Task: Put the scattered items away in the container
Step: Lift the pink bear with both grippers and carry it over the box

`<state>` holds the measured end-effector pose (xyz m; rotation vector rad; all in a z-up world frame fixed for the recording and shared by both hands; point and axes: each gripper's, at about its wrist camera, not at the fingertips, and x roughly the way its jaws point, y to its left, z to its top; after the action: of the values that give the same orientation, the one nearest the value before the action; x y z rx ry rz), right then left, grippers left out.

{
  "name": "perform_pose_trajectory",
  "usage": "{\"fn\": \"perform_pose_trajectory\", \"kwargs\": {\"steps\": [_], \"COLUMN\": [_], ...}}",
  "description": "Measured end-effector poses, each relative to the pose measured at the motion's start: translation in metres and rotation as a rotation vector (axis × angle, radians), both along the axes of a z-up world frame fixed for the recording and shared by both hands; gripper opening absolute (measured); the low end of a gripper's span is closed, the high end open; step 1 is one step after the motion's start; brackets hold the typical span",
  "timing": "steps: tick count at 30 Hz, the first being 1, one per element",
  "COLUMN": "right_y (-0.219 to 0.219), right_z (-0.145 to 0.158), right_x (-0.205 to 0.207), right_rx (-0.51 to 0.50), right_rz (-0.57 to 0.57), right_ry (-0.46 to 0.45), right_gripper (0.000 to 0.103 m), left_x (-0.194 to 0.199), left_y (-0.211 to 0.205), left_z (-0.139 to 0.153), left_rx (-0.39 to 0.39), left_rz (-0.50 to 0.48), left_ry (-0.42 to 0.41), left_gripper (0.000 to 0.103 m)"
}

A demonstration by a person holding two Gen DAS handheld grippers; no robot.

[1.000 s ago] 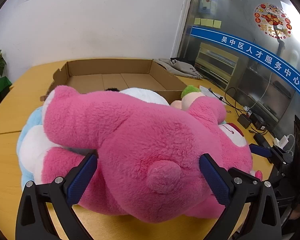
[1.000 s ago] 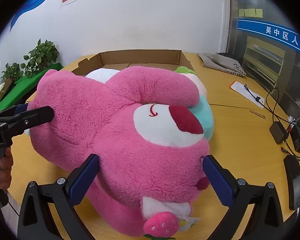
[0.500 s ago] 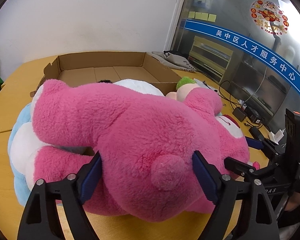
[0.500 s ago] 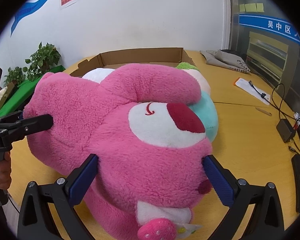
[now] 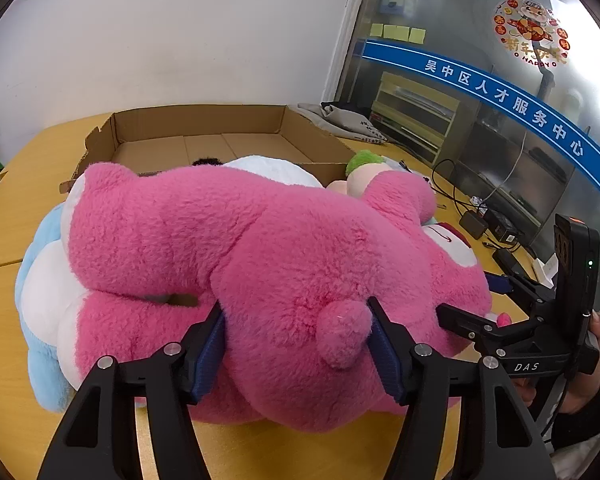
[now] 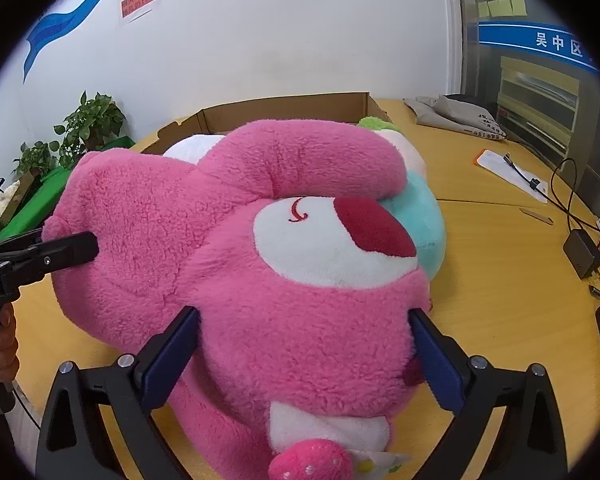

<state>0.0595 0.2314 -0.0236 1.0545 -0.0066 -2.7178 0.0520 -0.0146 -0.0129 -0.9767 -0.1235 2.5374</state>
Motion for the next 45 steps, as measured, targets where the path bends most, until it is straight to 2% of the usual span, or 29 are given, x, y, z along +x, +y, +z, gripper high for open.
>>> {"fn": "perform_pose_trajectory", "kwargs": {"steps": [9, 19, 21, 24, 26, 30, 34, 38, 45], "right_y": [0.001, 0.001, 0.001, 0.004, 0.007, 0.010, 0.017, 0.028, 0.037], "right_z": [0.004, 0.004, 0.004, 0.003, 0.002, 0.001, -0.003, -0.007, -0.016], "right_x": [0.005, 0.004, 0.004, 0.002, 0.001, -0.001, -0.009, -0.011, -0.012], "right_rx": [-0.013, -0.019, -0.022, -0.036, -0.040, -0.038, -0.069, -0.095, -0.132], "right_rz": [0.017, 0.028, 0.026, 0.021, 0.015, 0.045, 0.090, 0.128, 0.163], "right_ry": [0.016, 0.022, 0.020, 0.019, 0.021, 0.017, 0.004, 0.019, 0.023], "right_gripper": [0.087, 0.087, 0.091, 0.096, 0.100, 0.102, 0.103, 0.103, 0.103], "left_x": [0.011, 0.018, 0.017, 0.016, 0.016, 0.010, 0.003, 0.000, 0.003], "left_y": [-0.005, -0.006, -0.005, -0.006, -0.008, -0.006, 0.002, -0.003, -0.005], "left_z": [0.001, -0.003, -0.004, -0.003, -0.001, 0.000, -0.002, -0.004, -0.009], "left_rx": [0.014, 0.020, 0.014, 0.015, 0.012, 0.014, -0.003, 0.030, 0.049], "left_rz": [0.003, 0.023, 0.030, 0.038, 0.054, 0.046, 0.013, -0.008, -0.021], "left_ry": [0.004, 0.001, 0.004, 0.014, 0.025, 0.028, 0.017, -0.009, -0.019], "left_gripper": [0.058, 0.058, 0.060, 0.073, 0.090, 0.092, 0.079, 0.068, 0.063]}}
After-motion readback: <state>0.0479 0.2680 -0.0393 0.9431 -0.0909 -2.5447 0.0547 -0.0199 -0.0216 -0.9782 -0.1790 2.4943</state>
